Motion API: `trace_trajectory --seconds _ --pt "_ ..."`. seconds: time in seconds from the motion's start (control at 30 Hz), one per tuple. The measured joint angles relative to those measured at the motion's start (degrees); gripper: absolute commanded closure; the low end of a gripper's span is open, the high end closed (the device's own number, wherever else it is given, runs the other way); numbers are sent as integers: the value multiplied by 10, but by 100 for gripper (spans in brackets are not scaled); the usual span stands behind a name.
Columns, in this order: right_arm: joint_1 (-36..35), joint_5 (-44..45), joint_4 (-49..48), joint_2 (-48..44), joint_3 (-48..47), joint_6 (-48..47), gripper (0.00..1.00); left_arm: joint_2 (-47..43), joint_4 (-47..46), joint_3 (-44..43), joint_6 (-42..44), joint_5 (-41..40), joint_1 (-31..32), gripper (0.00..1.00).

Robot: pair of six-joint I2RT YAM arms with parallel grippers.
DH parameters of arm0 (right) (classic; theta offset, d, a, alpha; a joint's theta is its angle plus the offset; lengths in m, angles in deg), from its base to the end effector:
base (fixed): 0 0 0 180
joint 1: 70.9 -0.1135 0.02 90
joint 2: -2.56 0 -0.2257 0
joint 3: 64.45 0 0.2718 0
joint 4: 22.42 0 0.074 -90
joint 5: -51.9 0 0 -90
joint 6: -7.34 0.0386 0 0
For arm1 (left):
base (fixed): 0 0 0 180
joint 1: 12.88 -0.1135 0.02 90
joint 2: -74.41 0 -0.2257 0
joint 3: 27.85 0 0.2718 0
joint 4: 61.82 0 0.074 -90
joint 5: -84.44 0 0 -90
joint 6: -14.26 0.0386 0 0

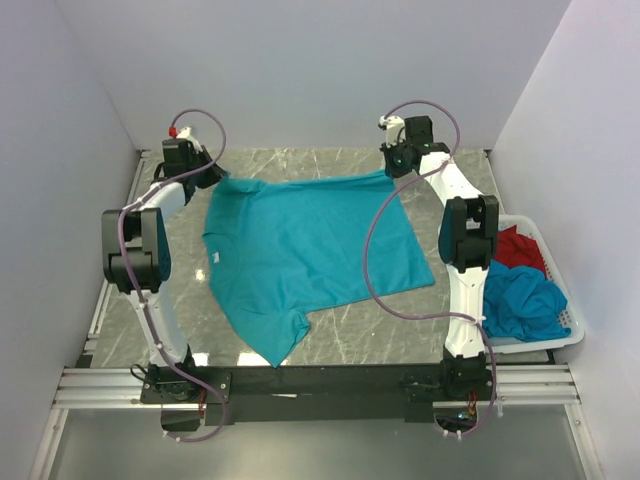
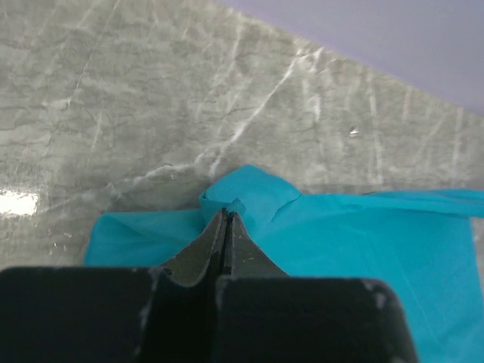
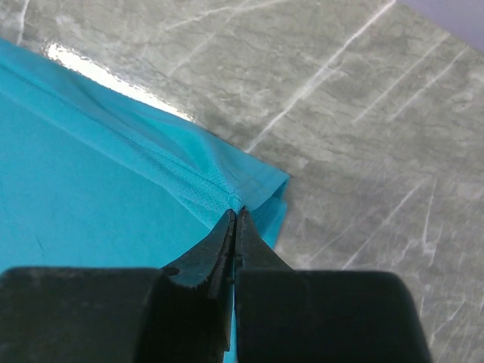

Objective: Fold and stack the t-shirts
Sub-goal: Fold the tshirt

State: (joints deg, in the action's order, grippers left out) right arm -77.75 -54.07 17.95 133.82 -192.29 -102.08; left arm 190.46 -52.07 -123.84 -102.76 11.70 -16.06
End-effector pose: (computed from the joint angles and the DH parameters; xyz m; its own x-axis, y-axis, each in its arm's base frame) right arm 0.5154 0.0726 0.1901 -0.5443 -0.3873 -0.7441 -0.5226 0.8505 -0.0605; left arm 0.4705 0.0147 0.1679 -0.5349 -0.4642 -0.7060 -0.0437 0.8496 -0.5256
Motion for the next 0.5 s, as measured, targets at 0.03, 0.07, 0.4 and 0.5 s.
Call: trace_trajectory --seconds 0.03,0.07,0.4,0.5 --pt "2 0 2 0 1 -1 100 -14 -5 12 -2 1 -1 99" --pt "4 -1 3 0 1 -2 100 -29 -11 22 -5 4 -2 99" --pt "7 -2 -5 -1 1 -6 100 -140 -58 101 -14 14 -9 99" --pt "7 -1 -8 -1 1 -6 100 -150 -57 118 -14 16 -9 99"
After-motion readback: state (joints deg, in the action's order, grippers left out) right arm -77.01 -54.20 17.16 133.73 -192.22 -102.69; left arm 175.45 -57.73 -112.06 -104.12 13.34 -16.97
